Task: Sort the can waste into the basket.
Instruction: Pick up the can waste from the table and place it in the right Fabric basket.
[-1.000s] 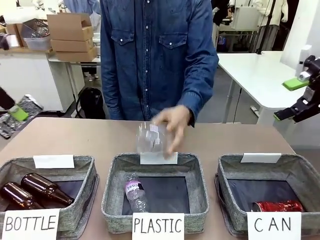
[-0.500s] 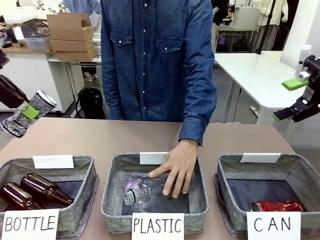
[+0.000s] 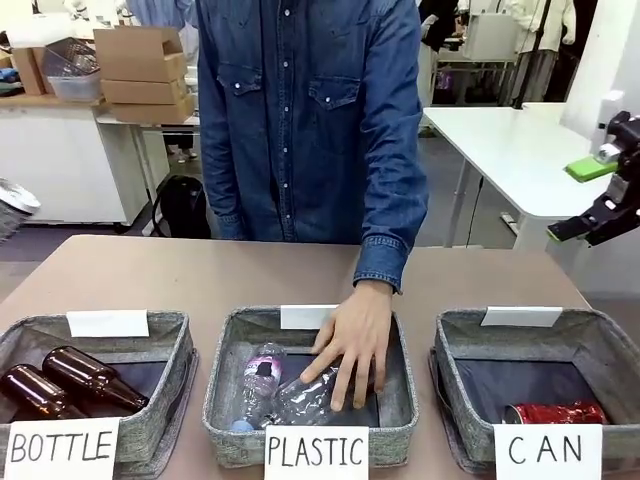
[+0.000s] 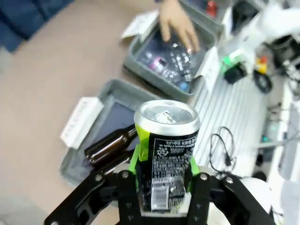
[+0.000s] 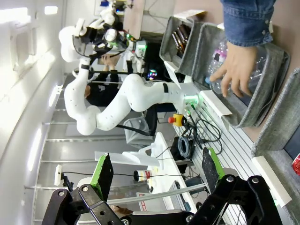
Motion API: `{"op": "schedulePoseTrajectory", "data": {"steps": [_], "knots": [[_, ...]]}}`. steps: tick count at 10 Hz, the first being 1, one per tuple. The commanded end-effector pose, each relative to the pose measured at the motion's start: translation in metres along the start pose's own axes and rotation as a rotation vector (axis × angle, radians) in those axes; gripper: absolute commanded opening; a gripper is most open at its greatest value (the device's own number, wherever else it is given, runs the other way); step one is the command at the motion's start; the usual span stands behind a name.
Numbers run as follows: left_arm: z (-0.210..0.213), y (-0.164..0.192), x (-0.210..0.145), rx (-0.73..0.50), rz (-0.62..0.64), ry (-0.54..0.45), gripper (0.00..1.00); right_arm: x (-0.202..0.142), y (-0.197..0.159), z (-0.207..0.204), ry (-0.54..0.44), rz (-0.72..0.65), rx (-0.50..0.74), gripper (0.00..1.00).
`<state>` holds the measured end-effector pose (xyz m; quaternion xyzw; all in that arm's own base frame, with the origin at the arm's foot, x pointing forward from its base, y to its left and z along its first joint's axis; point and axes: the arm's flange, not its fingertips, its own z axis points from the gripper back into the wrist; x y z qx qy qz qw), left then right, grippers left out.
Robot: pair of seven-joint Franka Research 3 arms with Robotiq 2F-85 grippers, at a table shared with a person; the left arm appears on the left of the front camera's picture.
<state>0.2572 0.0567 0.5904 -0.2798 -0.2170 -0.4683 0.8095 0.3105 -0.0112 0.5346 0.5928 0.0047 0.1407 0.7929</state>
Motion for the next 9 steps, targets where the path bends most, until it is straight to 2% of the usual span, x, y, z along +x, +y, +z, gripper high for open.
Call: {"op": "schedulePoseTrajectory", "data": {"steps": [1,3,5,6,7,8,9], "knots": [[0.005,-0.003,-0.019,0.056,0.031,-0.062,0.4,0.0,0.0,0.002,0.008,0.017,-0.003,1.0],[-0.002,-0.001,-0.013,0.037,0.026,-0.112,0.4,0.0,0.0,0.002,0.008,0.017,-0.003,1.0],[-0.031,-0.003,0.022,-0.013,0.013,-0.141,0.4,0.0,0.0,0.002,0.008,0.017,-0.003,1.0],[-0.049,-0.011,0.046,-0.042,-0.036,-0.15,0.4,0.0,0.0,0.0,0.0,0.0,0.0,1.0],[-0.071,-0.02,0.076,-0.08,-0.072,-0.151,0.4,-0.021,0.032,0.053,-0.073,0.03,-0.221,1.0],[-0.097,-0.031,0.111,-0.146,-0.118,-0.136,0.4,-0.039,0.045,0.083,-0.087,0.047,-0.268,1.0],[-0.128,-0.047,0.156,-0.27,-0.167,-0.091,0.4,-0.073,0.051,0.128,-0.145,0.013,-0.385,1.0]]}}
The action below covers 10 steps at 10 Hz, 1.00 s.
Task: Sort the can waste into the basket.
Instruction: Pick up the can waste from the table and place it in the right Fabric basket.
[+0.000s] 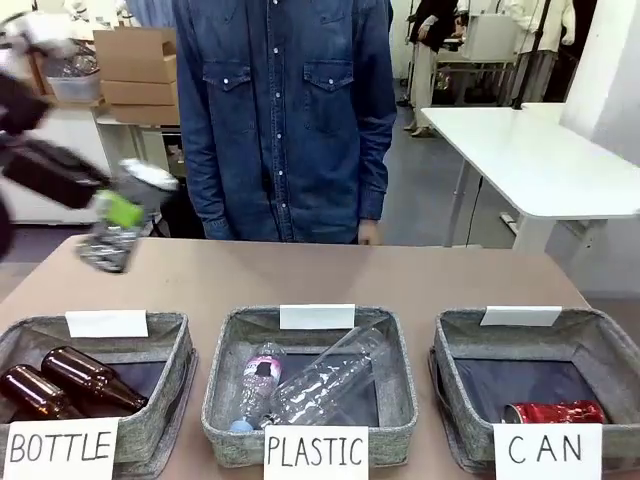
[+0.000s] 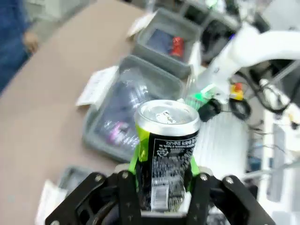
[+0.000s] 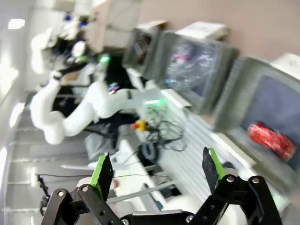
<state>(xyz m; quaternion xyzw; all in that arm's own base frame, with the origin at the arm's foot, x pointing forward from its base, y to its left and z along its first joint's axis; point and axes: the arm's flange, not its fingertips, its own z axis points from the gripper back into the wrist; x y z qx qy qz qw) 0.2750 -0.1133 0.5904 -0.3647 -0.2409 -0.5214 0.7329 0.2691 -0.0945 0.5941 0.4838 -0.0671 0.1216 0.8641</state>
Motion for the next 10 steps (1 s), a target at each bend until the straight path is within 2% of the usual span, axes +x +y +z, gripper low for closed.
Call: {"op": "schedulePoseTrajectory", "data": {"steps": [1,2,3,4,5,7,8,9,10], "knots": [[-0.056,0.005,0.073,-0.11,-0.072,0.053,0.4,-0.051,-0.017,0.075,-0.061,-0.041,-0.213,1.0],[-0.094,-0.005,0.103,-0.165,-0.118,0.077,0.4,-0.082,-0.032,0.098,-0.079,-0.048,-0.273,1.0],[-0.135,-0.011,0.13,-0.165,-0.154,0.069,0.4,-0.108,-0.047,0.109,-0.101,-0.059,-0.308,1.0],[-0.178,-0.017,0.153,-0.178,-0.175,0.043,0.4,-0.126,-0.06,0.11,-0.132,-0.1,-0.294,1.0],[-0.234,-0.026,0.179,-0.212,-0.198,0.032,0.4,-0.105,-0.027,0.113,-0.108,-0.073,-0.278,1.0],[-0.327,-0.04,0.195,-0.235,-0.229,0.058,0.4,-0.105,-0.027,0.113,-0.108,-0.073,-0.278,1.0],[-0.366,-0.04,0.197,-0.18,-0.243,0.04,0.4,-0.105,-0.027,0.113,-0.108,-0.073,-0.278,1.0],[-0.399,-0.029,0.193,-0.082,-0.291,0.064,0.4,-0.105,-0.027,0.113,-0.108,-0.073,-0.278,1.0],[-0.411,-0.018,0.188,-0.076,-0.282,0.092,0.4,-0.105,-0.027,0.113,-0.108,-0.073,-0.278,1.0]]}}
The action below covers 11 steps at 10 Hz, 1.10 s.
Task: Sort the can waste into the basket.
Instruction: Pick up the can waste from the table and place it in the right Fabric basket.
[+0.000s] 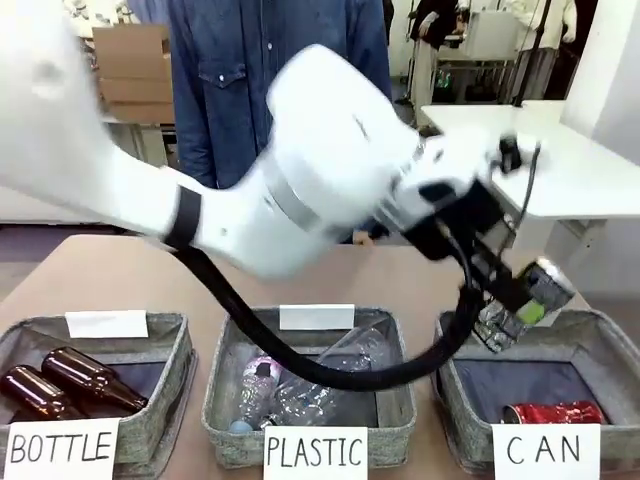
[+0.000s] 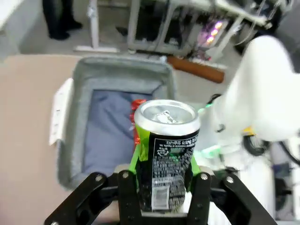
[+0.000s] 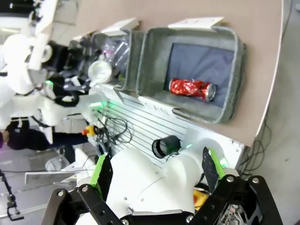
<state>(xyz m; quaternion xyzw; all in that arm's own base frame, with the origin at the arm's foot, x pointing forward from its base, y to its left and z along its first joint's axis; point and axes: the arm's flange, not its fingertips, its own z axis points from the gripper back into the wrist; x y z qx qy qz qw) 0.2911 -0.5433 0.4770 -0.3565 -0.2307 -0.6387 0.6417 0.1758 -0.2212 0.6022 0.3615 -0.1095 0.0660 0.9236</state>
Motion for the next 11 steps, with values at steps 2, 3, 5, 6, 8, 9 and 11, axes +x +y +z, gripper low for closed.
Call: {"op": "schedulePoseTrajectory", "data": {"steps": [2,3,5,6,8,9,11], "knots": [[-0.0039,0.0219,0.0024,0.085,-0.04,0.027,0.4,0.0014,0.0041,0.0026,-0.015,-0.023,0.009,1.0],[-0.0042,0.0212,0.0013,0.061,-0.032,0.031,0.4,0.0014,0.0041,0.0026,-0.015,-0.023,0.009,1.0],[-0.002,0.0206,-0.0007,0.058,-0.037,0.023,0.4,0.0014,0.0041,0.0026,-0.015,-0.023,0.009,1.0],[-0.0023,0.0208,-0.0004,0.047,-0.035,0.021,0.4,0.0014,0.0041,0.0026,-0.015,-0.023,0.009,1.0],[-0.0043,0.0218,0.001,0.017,-0.043,0.031,0.66,0.0014,0.0041,0.0026,-0.015,-0.023,0.009,1.0],[-0.0055,0.022,0.0003,0.006,-0.045,0.031,0.99,0.0014,0.0041,0.0026,-0.015,-0.023,0.009,1.0],[-0.0055,0.0231,0.0019,0.013,-0.045,0.022,1.0,0.0014,0.0041,0.0026,-0.015,-0.023,0.009,1.0]]}}
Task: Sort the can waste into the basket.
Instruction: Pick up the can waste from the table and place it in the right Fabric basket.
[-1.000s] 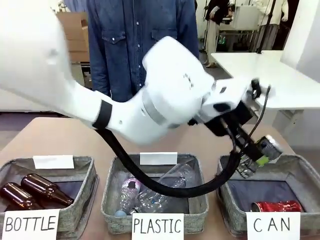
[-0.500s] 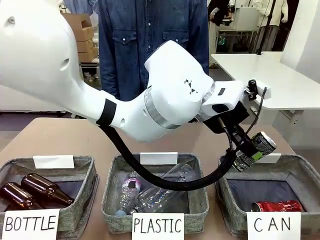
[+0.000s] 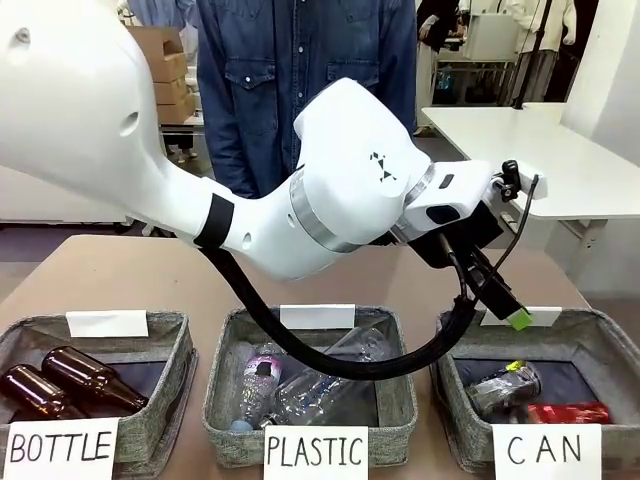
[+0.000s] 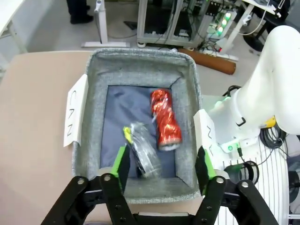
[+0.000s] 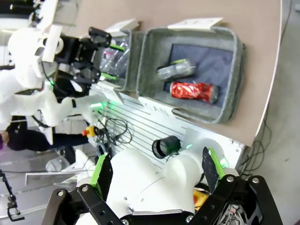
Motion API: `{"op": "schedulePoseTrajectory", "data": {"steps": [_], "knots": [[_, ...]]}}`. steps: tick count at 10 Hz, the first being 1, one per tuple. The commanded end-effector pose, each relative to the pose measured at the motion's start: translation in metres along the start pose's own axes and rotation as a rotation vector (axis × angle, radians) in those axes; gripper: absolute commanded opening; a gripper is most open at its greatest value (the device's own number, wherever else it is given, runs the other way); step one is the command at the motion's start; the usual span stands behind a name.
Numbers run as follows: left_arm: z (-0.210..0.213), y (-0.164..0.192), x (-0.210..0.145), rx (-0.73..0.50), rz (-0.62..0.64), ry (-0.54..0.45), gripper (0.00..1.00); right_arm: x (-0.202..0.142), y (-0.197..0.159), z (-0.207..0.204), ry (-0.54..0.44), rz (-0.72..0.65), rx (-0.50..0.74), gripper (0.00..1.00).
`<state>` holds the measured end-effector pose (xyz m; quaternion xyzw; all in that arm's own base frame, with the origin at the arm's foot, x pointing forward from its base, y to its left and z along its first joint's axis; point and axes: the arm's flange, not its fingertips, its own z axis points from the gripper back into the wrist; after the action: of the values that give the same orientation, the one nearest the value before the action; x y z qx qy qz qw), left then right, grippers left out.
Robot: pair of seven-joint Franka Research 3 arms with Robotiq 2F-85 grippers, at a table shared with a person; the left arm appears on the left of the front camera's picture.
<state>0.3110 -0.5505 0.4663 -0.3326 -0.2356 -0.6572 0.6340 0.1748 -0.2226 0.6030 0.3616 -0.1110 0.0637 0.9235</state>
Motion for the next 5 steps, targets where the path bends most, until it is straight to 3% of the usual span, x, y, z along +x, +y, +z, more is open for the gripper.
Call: {"op": "schedulePoseTrajectory", "data": {"steps": [1,5], "knots": [[0.004,0.002,0.004,-0.012,0.006,-0.01,1.0,0.002,0.004,0.001,-0.011,-0.02,0.009,1.0],[0.015,0.004,0.003,-0.019,0.026,0.029,1.0,0.002,0.004,0.001,-0.011,-0.02,0.009,1.0]]}}
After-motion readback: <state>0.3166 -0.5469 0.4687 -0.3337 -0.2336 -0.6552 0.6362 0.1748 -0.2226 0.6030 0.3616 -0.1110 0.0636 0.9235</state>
